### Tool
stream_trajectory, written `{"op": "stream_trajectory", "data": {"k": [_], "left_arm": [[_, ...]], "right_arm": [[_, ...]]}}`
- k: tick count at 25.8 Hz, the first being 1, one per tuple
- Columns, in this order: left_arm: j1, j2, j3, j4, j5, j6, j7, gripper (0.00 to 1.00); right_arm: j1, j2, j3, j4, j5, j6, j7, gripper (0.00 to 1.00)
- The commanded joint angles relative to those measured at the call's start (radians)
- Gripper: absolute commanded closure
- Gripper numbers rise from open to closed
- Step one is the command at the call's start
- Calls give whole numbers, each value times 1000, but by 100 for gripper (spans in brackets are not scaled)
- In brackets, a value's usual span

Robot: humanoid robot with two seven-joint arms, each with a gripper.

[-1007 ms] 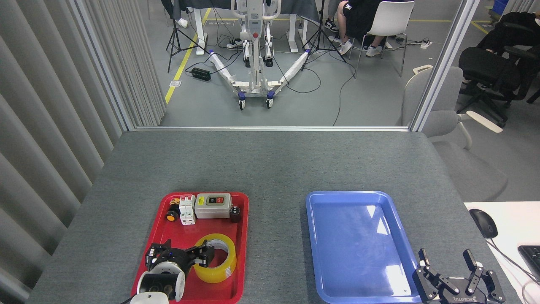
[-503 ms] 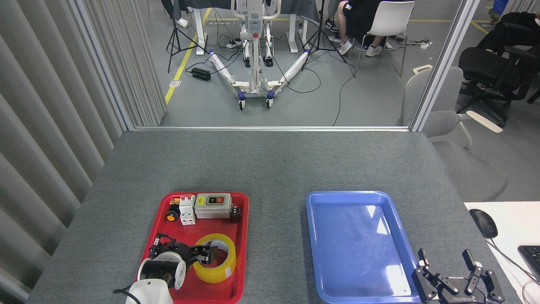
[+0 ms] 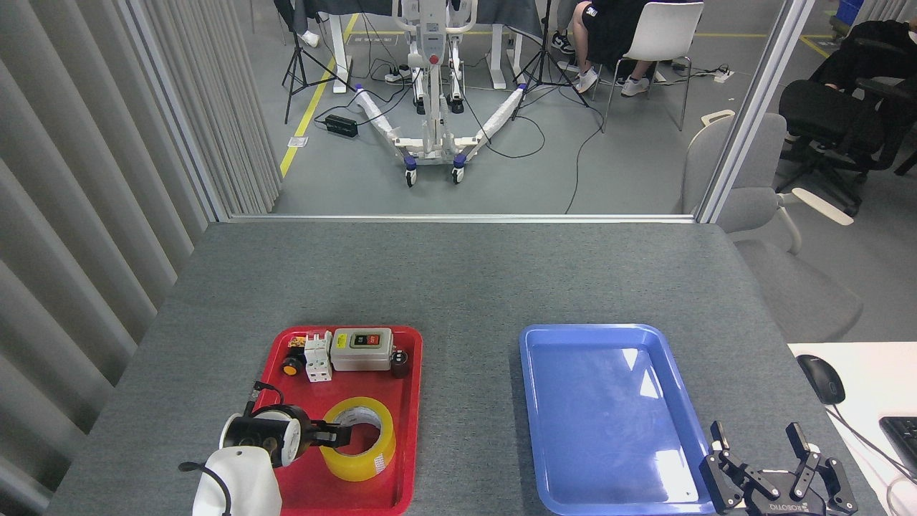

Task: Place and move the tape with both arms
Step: 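Hold the tape roll with the left gripper and tilt it upright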

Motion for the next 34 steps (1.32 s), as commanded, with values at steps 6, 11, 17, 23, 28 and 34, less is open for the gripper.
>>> {"op": "stream_trajectory", "data": {"k": [6, 11, 17, 23, 28, 34], "left_arm": [[-46, -16, -2, 39, 1, 1, -55, 0], [-69, -28, -8, 73, 16, 1, -139, 0], [-89, -33, -25, 106, 16, 1, -178, 0], [-103, -33, -45, 145, 15, 7, -155, 0], [-103, -30, -47, 146, -4, 10, -133, 4], [-103, -24, -51, 155, -23, 8, -129, 11]], "right_arm": [[0, 0, 0, 0, 0, 0, -1, 1], [1, -2, 0, 2, 0, -2, -1, 1], [1, 0, 0, 5, 0, 0, -1, 1], [1, 0, 0, 5, 0, 0, -1, 1], [1, 0, 0, 5, 0, 0, -1, 1], [1, 0, 0, 5, 2, 0, -1, 1]]}}
